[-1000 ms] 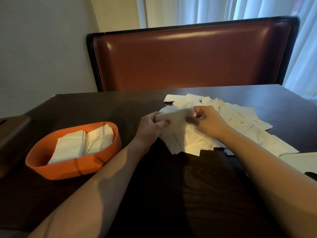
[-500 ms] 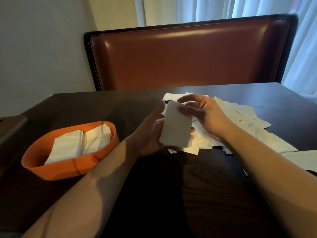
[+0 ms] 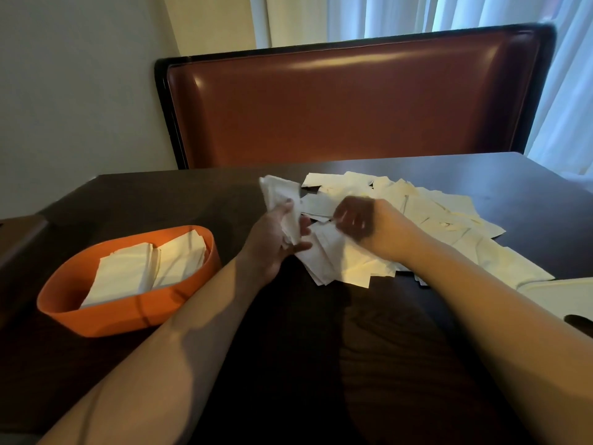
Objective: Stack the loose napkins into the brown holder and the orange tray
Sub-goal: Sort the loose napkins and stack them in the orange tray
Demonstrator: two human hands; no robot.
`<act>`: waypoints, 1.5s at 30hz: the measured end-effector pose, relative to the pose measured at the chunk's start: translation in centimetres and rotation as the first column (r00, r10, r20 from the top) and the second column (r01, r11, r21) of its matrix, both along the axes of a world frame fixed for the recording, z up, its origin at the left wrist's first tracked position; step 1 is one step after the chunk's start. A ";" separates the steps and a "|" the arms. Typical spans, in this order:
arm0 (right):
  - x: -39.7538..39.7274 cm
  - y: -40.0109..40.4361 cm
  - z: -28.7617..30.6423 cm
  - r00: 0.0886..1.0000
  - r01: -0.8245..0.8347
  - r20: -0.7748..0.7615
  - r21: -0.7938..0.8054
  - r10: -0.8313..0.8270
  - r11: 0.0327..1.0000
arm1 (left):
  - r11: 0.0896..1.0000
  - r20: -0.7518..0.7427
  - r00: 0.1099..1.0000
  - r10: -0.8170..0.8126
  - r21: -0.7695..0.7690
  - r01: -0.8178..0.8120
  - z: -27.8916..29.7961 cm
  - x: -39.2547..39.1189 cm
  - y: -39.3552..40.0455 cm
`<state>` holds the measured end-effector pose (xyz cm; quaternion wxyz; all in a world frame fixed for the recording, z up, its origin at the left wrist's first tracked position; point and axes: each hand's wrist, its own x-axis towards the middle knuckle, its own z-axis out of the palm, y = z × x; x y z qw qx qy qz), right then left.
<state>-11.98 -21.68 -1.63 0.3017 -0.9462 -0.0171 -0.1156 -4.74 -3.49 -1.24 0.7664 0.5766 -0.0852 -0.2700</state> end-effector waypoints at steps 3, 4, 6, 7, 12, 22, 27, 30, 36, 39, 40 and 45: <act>-0.8 0.6 0.7 0.950 -0.129 -0.298 -0.101 0.094 0.987 | 0.989 -0.107 0.988 0.112 -0.083 -0.121 -0.1 0.3 -0.2; -1.0 0.8 0.9 0.933 -0.145 -0.344 -0.094 0.104 0.985 | 0.985 -0.143 0.983 0.117 -0.113 -0.134 0.0 0.4 -0.1; -1.1 0.7 1.2 0.917 -0.146 -0.389 -0.109 0.093 0.983 | 0.977 -0.194 0.976 0.099 -0.170 -0.133 0.1 0.5 0.0; -1.1 0.7 1.4 0.913 -0.139 -0.400 -0.121 0.079 0.983 | 0.974 -0.207 0.974 0.090 -0.185 -0.130 0.0 0.6 0.1; -1.0 0.5 1.3 0.952 -0.130 -0.298 -0.193 0.068 0.973 | 0.979 -0.192 0.978 0.084 -0.165 -0.116 -0.3 0.6 0.1; -0.3 -0.1 0.4 0.991 -0.130 -0.030 -0.102 0.127 0.986 | 0.983 -0.175 0.983 0.064 -0.158 -0.092 -0.2 0.9 0.4; -0.3 -0.2 0.5 0.993 -0.120 0.025 0.097 0.118 0.988 | 0.984 -0.185 0.979 0.081 -0.143 -0.109 0.0 0.6 0.4; -0.8 0.1 1.5 0.996 -0.090 0.024 0.385 0.087 0.919 | 0.986 -0.146 0.987 0.073 -0.138 -0.093 0.3 0.4 0.4; -1.8 1.2 3.0 0.934 -0.223 0.080 0.893 0.349 0.391 | 0.994 0.043 0.993 -0.109 -0.007 0.109 0.7 -0.7 0.6; -1.7 1.7 2.4 0.963 -0.256 0.108 0.663 0.248 0.704 | 0.973 0.046 0.972 -0.229 0.032 0.228 0.9 -1.1 0.7; -1.5 1.8 2.1 0.972 -0.234 0.147 0.560 0.182 0.795 | 0.965 0.042 0.965 -0.259 0.036 0.258 1.1 -1.2 0.7; -0.7 2.4 1.8 0.970 -0.109 0.240 0.589 -0.045 0.800 | 0.939 -0.043 0.938 -0.344 -0.009 0.344 0.8 -0.9 0.7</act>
